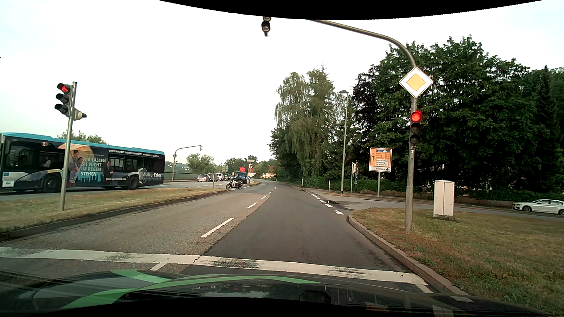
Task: Follow the waypoints while adhering to traffic rules and regulations
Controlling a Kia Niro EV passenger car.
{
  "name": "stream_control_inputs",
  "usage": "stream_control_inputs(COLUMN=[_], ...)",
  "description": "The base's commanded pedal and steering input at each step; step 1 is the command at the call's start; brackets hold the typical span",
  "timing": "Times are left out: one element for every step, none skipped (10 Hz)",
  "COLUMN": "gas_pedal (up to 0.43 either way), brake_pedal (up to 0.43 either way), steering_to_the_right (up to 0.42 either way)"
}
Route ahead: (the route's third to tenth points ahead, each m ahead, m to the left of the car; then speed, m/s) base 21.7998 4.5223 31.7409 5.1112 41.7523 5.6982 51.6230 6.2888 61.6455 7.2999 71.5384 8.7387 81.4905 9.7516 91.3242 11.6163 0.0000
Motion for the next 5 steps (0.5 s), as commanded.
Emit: stream_control_inputs(gas_pedal=[0.0, 0.0, 0.0, 0.0, 0.0], brake_pedal=[0.213, 0.213, 0.213, 0.213, 0.213], steering_to_the_right=[-0.014, -0.014, -0.014, -0.014, -0.014])
